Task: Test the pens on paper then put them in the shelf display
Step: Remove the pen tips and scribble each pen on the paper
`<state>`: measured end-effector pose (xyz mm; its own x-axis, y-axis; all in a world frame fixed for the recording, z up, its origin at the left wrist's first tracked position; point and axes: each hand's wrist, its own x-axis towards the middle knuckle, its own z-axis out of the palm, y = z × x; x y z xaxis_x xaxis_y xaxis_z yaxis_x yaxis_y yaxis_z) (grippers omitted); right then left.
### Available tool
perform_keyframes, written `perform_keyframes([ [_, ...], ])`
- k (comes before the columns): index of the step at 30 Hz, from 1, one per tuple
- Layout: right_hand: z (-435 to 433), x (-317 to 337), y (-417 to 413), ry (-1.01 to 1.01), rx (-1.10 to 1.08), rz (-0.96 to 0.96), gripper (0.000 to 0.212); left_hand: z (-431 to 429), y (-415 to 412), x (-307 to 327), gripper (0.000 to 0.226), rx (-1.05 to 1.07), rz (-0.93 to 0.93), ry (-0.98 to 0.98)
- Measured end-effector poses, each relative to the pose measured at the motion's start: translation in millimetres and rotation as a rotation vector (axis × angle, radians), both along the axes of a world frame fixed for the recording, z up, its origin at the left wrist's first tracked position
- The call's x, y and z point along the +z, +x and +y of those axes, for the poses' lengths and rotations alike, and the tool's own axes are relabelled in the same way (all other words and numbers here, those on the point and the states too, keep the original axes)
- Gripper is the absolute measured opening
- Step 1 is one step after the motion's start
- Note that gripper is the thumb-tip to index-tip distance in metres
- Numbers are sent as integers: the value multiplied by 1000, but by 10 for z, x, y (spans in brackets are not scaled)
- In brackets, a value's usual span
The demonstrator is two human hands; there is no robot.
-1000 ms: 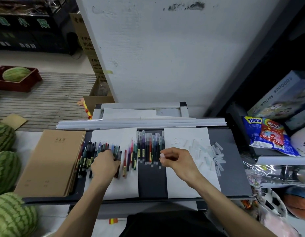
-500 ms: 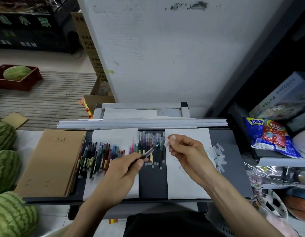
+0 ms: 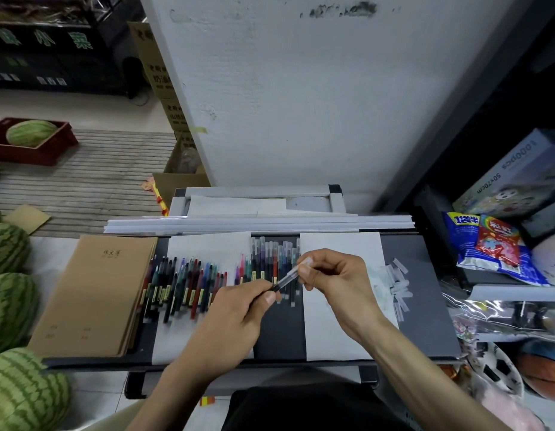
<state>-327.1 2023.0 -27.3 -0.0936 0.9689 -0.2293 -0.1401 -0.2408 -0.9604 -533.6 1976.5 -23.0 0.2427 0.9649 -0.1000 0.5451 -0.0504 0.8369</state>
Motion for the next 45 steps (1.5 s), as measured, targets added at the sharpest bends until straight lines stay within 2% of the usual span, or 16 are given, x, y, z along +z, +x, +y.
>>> perform_keyframes([
  [4, -3, -76, -67, 18, -55, -10, 36, -9, 159, -103, 24, 35, -54, -40],
  [8, 79, -116, 2, 13, 19, -70, 20, -57, 334, -204, 24, 114, -209, -136],
  [11, 139, -233, 108, -45, 84, -173, 10, 11, 345, -324, 25, 112, -32, -70],
  [13, 151, -388, 194, -54, 135, -347, 12, 77, 309, -453, 30, 107, 86, -55],
  [17, 160, -799, 543, -13, 129, -974, 18, 212, 220, -745, 40, 167, 203, -139],
  [20, 192, -1040, 913, -71, 54, -1192, 27, 353, 180, -910, 45, 219, 283, -181],
  [22, 228, -1122, 1084, -109, 19, -1257, 29, 476, 181, -985, 37, 247, 318, -184],
  [24, 269, -1169, 1183, -130, -5, -1310, 30, 607, 214, -1033, 14, 294, 308, -179],
  [25, 293, -1185, 1207, -141, -14, -1320, 31, 670, 242, -1053, 12, 320, 305, -175],
  [27, 340, -1202, 1218, -155, -12, -1340, 32, 771, 289, -1105, 12, 334, 329, -173],
  [30, 410, -1200, 1194, -146, 17, -1382, 32, 832, 340, -1215, 25, 325, 368, -208],
  [35, 491, -1194, 1159, -126, 115, -1473, 22, 785, 350, -1343, 26, 351, 371, -230],
  [45, 471, -1226, 1151, -119, 34, -1499, 19, 604, 90, -1332, 20, 455, 298, -226],
])
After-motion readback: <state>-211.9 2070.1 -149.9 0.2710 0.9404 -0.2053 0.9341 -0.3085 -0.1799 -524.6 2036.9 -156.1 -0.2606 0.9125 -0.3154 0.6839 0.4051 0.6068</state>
